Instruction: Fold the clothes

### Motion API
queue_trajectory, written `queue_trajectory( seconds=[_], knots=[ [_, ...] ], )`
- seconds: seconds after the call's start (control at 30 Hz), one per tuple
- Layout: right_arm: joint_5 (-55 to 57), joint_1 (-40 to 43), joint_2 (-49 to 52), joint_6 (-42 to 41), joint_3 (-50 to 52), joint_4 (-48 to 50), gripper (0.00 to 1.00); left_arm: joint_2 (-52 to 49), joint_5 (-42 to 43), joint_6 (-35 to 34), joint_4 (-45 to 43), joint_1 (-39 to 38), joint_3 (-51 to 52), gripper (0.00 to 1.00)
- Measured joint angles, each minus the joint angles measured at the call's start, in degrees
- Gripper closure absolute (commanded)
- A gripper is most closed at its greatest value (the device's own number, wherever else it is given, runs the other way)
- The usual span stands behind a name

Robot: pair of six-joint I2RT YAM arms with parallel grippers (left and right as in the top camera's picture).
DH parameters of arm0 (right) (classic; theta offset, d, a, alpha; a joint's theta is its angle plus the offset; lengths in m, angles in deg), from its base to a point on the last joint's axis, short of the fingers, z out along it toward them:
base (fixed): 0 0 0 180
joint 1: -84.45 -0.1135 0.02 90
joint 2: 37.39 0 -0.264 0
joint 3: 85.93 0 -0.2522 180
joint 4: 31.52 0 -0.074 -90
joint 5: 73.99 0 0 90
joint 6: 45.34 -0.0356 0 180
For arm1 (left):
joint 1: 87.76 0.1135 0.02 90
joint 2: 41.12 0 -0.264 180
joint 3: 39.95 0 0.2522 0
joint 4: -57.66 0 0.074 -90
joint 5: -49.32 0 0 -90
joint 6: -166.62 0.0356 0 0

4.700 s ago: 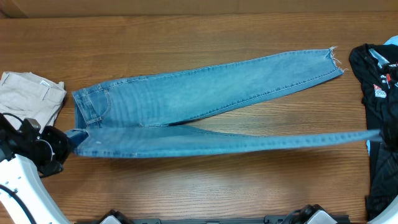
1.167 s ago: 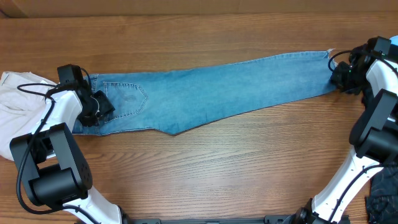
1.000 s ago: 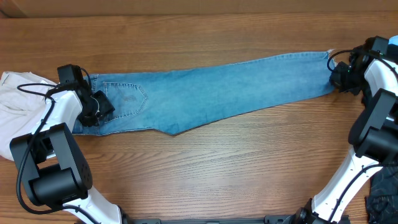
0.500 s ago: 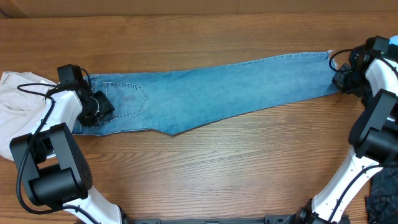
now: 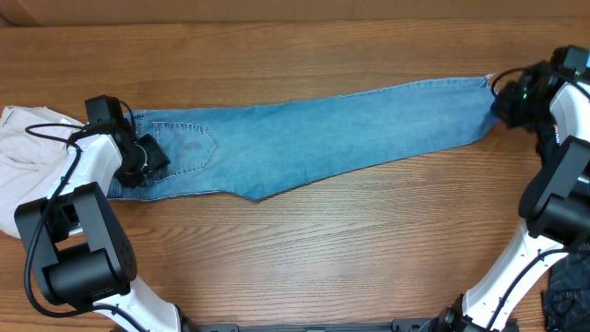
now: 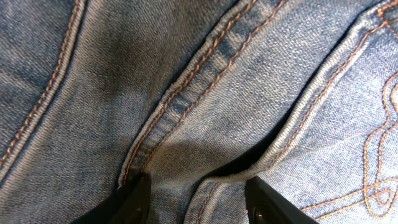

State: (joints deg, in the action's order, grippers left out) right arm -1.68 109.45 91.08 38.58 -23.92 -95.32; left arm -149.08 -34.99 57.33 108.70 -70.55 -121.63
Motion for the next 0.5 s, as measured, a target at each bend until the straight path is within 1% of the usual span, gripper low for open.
queue_trajectory(
  seconds=[0.1,0.23,0.37,0.5],
  knots=[
    [-7.58,-0.26,0.00,1.46,-6.43,-0.17,0.96,0.00,0.00,-0.02,0.00,0.00,0.00,0.47],
    [-12.22,-1.31,-0.48,2.54,-15.63,0.13,0.96,0.00,0.00,-0.02,0.00,0.00,0.00,0.47],
    [-10.32,-2.84,-2.27,2.25,-18.82,1.44,0.96,0.00,-0.02,-0.02,-0.02,0.00,0.00,0.47],
    [-4.17,-3.23,-2.14,0.76,-19.19,-1.49,0.96,0.00,-0.02,-0.02,-0.02,0.00,0.00,0.47]
  ],
)
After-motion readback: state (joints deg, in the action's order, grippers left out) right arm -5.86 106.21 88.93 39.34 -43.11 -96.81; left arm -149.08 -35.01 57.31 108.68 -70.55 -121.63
